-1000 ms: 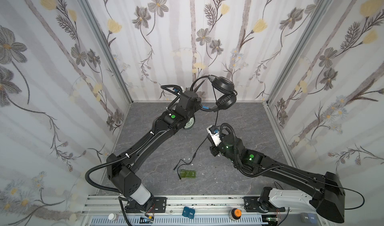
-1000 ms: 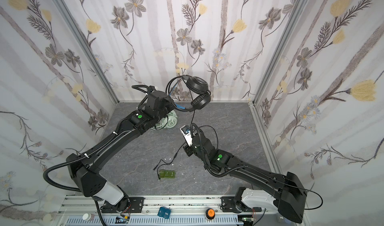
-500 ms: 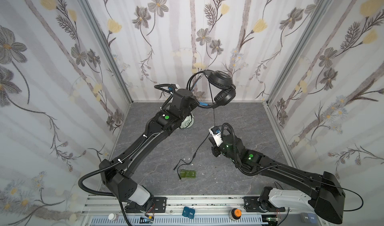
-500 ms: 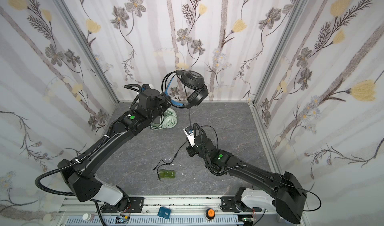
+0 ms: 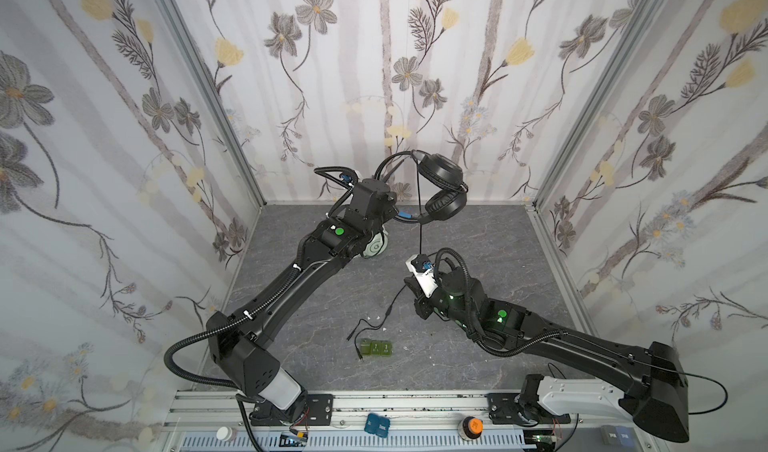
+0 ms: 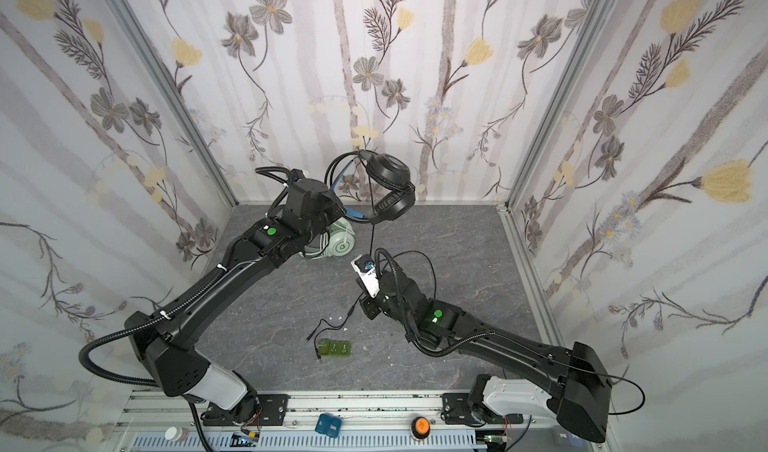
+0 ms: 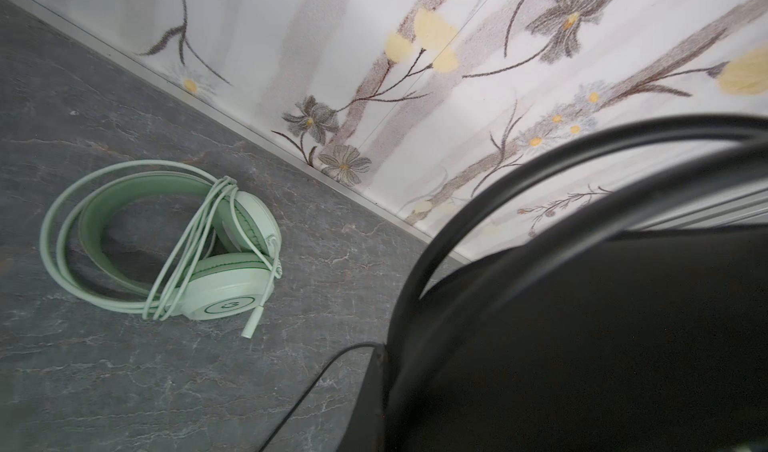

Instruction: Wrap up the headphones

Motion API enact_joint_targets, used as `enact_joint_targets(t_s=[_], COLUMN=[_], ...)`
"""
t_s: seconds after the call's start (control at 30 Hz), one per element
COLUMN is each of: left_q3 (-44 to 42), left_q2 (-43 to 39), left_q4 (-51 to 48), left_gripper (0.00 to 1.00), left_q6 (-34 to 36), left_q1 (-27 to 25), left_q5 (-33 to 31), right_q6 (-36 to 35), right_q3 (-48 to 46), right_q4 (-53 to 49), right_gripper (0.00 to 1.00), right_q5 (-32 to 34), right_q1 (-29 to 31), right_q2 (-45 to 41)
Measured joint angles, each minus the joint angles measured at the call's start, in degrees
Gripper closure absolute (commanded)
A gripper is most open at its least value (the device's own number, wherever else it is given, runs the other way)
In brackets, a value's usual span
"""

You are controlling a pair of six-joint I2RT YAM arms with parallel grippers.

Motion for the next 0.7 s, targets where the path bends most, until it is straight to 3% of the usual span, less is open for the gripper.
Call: enact_joint_targets(t_s=[0.27, 0.7], left_q3=[-1.49, -9.29], left_q2=[0.85, -6.78], left_q4=[-0.83, -1.11], left_gripper=[1.0, 1.0], left_q6=[8.68, 33.46], left_q1=[-2.14, -7.19], left_q5=[-5.03, -13.77], right_q6=[-0.7, -8.2], right_q3=[7.82, 27.34], right_q4=[-5.31, -24.35], right_gripper=[1.0, 1.0], right_q5=[0.09, -2.69], right_q1=[0.22, -4.07], right_q2=[-0.04, 7.56])
